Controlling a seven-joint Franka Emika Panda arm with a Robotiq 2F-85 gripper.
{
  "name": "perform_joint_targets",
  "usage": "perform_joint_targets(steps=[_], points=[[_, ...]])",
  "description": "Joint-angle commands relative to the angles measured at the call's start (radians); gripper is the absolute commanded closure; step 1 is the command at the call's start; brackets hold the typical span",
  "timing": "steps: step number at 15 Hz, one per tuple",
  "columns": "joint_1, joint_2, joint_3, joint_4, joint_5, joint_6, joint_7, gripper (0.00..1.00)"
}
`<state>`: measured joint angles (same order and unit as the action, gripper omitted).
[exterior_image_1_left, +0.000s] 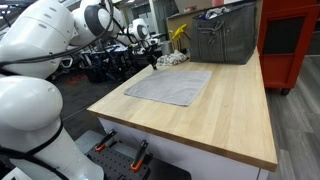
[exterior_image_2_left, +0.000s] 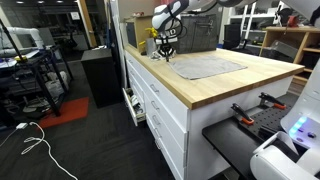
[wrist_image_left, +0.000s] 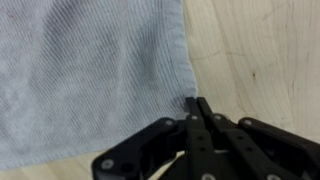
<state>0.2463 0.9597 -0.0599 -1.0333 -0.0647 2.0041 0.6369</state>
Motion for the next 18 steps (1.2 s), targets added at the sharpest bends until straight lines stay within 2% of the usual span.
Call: perform_joint_targets(steps=[1, 12, 18], points=[[-0.029, -0.11, 0.012, -0.118, 0.057, 0.021, 0.024, 0.99], [-0.081, -0.221, -0.012, -0.28, 0.061, 0.02, 0.005, 0.99], [-0.086, -0.245, -0.049, -0.335, 0.03, 0.02, 0.023, 0.99]])
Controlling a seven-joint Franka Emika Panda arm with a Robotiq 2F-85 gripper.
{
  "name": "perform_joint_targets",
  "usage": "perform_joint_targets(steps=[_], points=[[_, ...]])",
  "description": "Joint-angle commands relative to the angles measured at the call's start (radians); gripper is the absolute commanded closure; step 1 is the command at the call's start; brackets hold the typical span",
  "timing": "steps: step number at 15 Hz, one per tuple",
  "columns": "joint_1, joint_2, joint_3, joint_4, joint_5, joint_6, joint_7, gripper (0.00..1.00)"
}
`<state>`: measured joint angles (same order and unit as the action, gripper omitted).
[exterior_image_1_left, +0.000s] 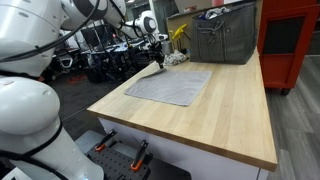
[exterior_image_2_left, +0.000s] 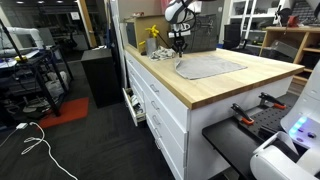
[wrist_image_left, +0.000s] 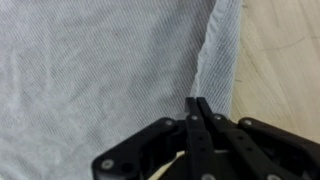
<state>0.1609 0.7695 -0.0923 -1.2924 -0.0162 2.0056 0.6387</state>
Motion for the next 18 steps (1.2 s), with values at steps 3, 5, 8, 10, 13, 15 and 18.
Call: perform_joint_targets(steps=[3, 5, 8, 10, 13, 15, 18], points=[[0.008, -0.048, -0.043, -0.076, -0.054, 0.017, 0.031, 0.99], [0.014, -0.041, -0.061, -0.073, -0.091, 0.016, 0.033, 0.99], [0.022, -0.033, -0.081, -0.07, -0.151, 0.01, 0.044, 0.99], [0.025, -0.03, -0.088, -0.069, -0.185, 0.006, 0.06, 0.99], [0.025, -0.027, -0.089, -0.071, -0.213, -0.002, 0.083, 0.99], [0.01, -0.005, -0.069, -0.04, -0.201, -0.006, 0.058, 0.96], [0.012, -0.005, -0.068, -0.045, -0.201, -0.006, 0.058, 0.96]])
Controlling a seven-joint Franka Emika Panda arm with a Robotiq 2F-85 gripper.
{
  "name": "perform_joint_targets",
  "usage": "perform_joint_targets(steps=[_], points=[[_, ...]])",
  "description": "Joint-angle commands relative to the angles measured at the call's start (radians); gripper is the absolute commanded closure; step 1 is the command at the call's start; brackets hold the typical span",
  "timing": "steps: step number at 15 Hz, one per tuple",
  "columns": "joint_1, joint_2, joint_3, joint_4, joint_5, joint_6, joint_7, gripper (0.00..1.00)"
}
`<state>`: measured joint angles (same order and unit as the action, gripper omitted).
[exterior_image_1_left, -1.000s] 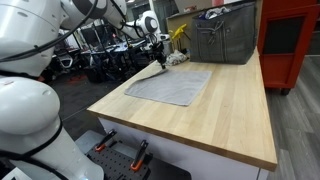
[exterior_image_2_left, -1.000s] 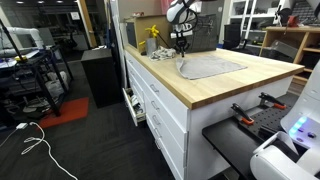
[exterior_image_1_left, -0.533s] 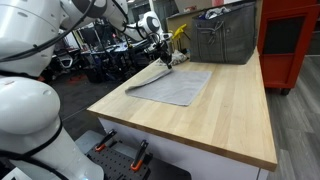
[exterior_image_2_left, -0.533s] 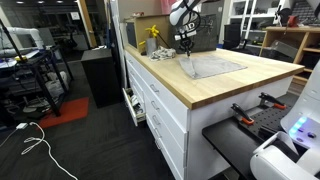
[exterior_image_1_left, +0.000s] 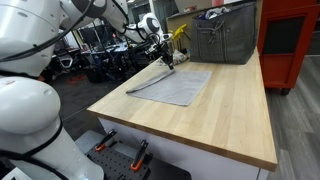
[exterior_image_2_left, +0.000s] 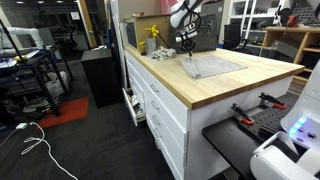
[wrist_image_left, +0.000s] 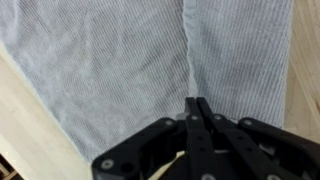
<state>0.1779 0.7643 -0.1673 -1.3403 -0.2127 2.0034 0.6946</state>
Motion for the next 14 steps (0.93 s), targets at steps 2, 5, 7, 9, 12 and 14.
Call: perform_joint_targets(steps=[2, 5, 7, 9, 12, 14], points=[[-0.005, 0.0, 0.007, 0.002, -0.005, -0.004, 0.002, 0.96], [-0.005, 0.0, 0.007, 0.002, -0.005, -0.004, 0.002, 0.96], [-0.007, 0.018, 0.001, 0.019, -0.012, -0.001, 0.001, 0.99], [-0.003, 0.039, -0.02, 0.037, -0.04, 0.008, 0.014, 0.99], [-0.002, 0.055, -0.057, 0.044, -0.102, 0.03, 0.027, 0.99], [-0.005, 0.061, -0.076, 0.049, -0.133, 0.042, 0.022, 0.99]])
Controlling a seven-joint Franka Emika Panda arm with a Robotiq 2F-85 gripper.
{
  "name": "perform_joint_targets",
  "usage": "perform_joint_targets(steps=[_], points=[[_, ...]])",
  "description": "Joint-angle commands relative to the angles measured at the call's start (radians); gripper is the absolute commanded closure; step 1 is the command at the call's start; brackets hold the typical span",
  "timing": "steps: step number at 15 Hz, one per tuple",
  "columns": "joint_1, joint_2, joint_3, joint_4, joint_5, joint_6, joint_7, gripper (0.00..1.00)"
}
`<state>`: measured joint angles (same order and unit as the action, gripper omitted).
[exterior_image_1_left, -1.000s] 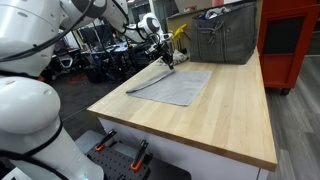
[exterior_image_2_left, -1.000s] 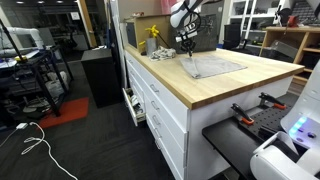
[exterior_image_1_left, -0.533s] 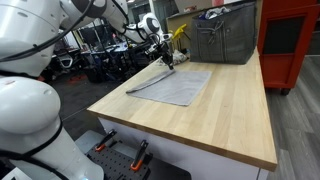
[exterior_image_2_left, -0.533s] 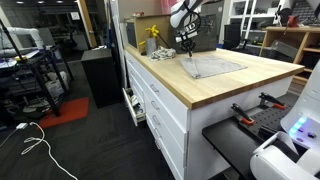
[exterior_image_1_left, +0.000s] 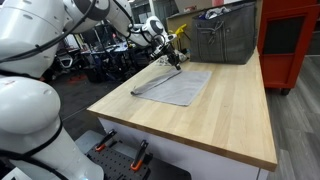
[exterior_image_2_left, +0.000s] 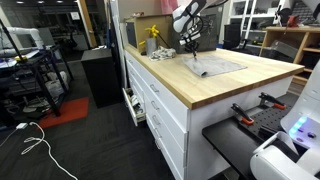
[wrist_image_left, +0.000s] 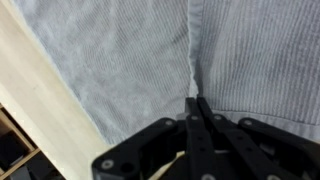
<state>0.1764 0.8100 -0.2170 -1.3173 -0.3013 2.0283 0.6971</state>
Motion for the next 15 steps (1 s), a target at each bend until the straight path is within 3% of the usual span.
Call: perform_joint_targets(steps=[1, 9, 15], points=[[-0.005, 0.016, -0.034, 0.025, -0.058, 0.025, 0.018, 0.99], [-0.02, 0.053, -0.085, 0.07, -0.14, 0.022, 0.039, 0.99], [-0.045, 0.132, -0.119, 0.157, -0.139, -0.017, 0.1, 0.99]])
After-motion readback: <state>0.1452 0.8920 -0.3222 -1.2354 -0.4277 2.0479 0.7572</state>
